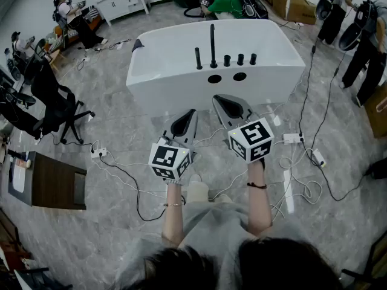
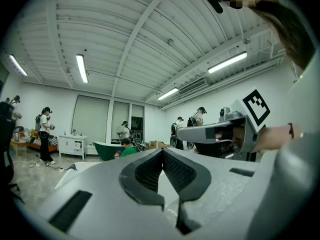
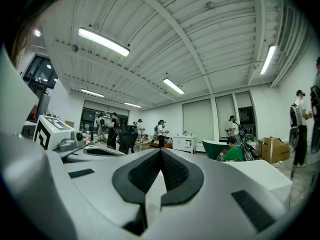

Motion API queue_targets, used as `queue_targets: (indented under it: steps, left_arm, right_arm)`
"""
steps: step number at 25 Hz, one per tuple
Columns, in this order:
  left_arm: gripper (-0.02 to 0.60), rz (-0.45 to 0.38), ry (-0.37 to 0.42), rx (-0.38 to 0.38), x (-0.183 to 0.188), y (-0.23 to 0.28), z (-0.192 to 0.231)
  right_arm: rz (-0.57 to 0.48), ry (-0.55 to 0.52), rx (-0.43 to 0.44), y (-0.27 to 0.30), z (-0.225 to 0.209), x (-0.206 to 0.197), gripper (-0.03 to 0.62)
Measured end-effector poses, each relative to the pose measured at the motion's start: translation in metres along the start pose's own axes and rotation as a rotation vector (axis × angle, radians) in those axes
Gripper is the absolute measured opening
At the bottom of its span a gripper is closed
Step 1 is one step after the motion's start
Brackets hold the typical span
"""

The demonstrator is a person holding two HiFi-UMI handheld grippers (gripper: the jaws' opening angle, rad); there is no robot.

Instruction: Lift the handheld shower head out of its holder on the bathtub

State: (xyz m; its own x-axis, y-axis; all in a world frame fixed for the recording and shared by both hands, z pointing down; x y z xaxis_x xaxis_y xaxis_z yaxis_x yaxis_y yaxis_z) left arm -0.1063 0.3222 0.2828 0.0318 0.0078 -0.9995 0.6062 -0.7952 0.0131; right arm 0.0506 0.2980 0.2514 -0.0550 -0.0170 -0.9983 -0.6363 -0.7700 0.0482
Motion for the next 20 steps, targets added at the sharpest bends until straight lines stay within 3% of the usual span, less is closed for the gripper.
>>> queue_targets:
  steps: [14, 20]
  left_arm:
    - [0.006, 0.028, 0.017, 0.012, -0.001, 0.007, -0.009]
    - [0.006, 0.075, 0.007, 0.060, -0.009, -0.005, 0.002]
  right_arm:
    - [0.025, 0.026, 0.047, -0.003, -0.016, -0.010, 0.000]
    - [0.036, 0.085, 0.053, 0.005, -0.021, -0.027, 0.000]
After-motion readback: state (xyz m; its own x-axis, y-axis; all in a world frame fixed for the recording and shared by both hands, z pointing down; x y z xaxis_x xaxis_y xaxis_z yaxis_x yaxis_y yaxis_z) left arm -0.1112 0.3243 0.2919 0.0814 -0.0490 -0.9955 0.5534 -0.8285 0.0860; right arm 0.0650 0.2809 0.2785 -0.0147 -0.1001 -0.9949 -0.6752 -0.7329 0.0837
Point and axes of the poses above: the fingertips, and each gripper's own axes: y forward along the fingers, z to its left, x out of its top, the point moved 8 cm from there along -y, backward along the fingers, and after that the axes turned 1 degree about z, right-handed, at the moved point
